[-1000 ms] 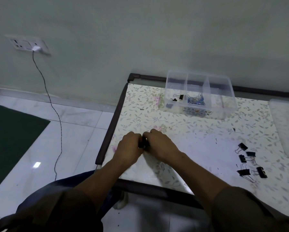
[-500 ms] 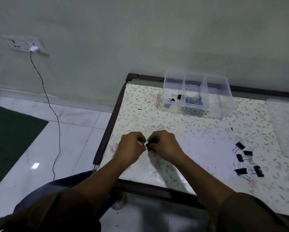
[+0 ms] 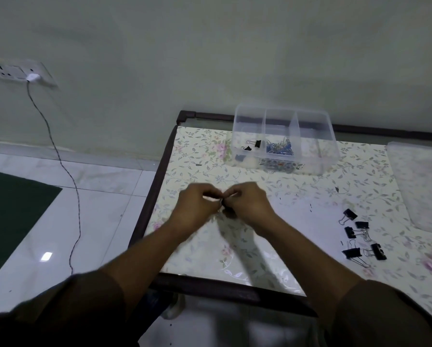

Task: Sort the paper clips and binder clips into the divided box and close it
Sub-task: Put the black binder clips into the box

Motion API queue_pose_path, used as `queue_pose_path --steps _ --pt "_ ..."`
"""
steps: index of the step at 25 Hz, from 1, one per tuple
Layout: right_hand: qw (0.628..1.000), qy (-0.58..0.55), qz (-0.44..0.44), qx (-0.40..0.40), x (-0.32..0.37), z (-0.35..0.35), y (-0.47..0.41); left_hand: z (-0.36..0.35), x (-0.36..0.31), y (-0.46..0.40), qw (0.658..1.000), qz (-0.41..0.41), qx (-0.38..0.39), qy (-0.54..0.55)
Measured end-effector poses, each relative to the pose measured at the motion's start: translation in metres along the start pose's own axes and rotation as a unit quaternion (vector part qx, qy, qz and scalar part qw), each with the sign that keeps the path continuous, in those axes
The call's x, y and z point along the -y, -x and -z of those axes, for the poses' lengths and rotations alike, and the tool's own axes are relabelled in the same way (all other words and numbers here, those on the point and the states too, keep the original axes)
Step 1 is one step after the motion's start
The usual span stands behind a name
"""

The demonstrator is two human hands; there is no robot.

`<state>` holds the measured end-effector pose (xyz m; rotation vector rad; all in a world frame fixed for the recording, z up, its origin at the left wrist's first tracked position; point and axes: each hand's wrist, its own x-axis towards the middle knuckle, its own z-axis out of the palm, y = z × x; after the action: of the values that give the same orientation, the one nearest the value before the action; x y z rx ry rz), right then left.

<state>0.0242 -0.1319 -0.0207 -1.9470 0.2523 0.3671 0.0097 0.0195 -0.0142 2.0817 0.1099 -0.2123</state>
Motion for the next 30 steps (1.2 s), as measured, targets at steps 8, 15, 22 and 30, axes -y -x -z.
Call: queue_pose_path --steps 8,15,22,30 --pt "0.991 -0.042 0.057 -0.111 0.063 0.083 -0.099 -0.011 -0.098 -0.13 0.99 -0.13 0.003 -0.048" --pt "0.998 -0.016 0.022 -0.056 0.051 0.092 -0.131 -0.024 -0.097 -0.167 0.987 -0.063 0.006 -0.149" --pt "0.991 0.007 0.066 -0.117 0.01 0.144 -0.022 -0.042 -0.095 -0.07 0.991 -0.096 0.018 -0.093" --pt "0.965 0.161 -0.039 -0.204 -0.1 0.24 0.09 -0.144 -0.095 0.016 0.971 -0.058 0.193 -0.13"
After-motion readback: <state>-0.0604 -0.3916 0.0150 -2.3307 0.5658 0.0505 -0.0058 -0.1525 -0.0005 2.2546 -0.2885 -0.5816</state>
